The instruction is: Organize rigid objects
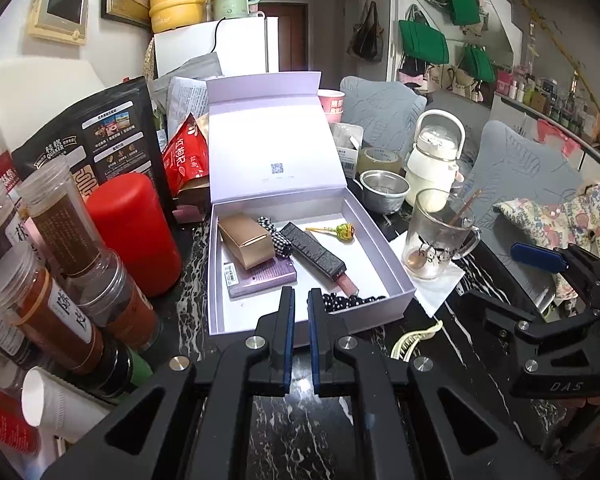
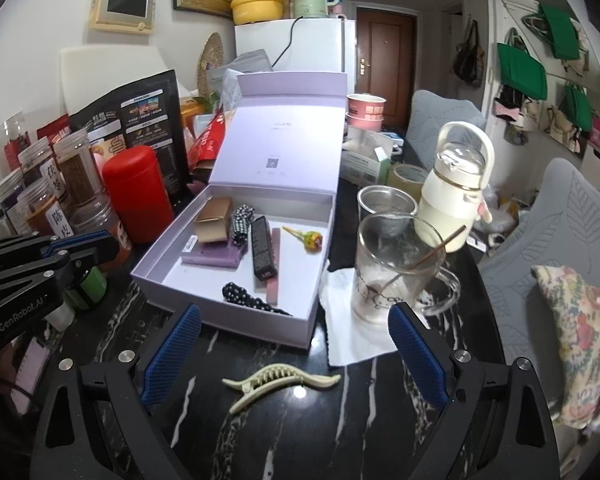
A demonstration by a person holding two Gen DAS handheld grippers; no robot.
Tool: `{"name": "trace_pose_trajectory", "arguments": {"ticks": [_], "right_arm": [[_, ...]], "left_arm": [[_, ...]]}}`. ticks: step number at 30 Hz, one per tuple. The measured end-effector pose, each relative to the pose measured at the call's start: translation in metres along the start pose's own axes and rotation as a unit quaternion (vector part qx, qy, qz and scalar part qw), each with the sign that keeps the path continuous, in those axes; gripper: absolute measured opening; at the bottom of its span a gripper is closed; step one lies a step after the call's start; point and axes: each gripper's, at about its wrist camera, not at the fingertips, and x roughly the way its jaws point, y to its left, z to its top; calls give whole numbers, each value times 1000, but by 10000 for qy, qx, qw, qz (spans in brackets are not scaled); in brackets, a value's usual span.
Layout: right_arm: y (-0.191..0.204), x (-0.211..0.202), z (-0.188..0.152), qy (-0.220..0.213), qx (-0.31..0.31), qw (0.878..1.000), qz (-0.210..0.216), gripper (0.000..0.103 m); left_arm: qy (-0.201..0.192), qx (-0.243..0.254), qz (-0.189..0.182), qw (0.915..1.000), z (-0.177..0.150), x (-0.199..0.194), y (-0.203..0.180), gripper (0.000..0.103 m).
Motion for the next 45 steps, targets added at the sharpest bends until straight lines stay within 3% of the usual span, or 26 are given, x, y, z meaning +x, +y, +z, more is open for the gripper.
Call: {"name": "trace_pose_trajectory", "arguments": {"ticks": [19, 26, 45], "right_arm": [[10, -25, -27, 165, 296, 9989, -333, 96], [11, -25, -29, 196, 339, 9987, -322, 96], [13, -17, -30, 283, 319, 9984, -371, 96]], "left_arm": [[-89, -239, 351, 9991, -10, -18, 3, 7], [-57, -552, 166, 9983, -11, -16, 14, 7], [18, -364, 328, 9988, -12, -13, 13, 7]]}}
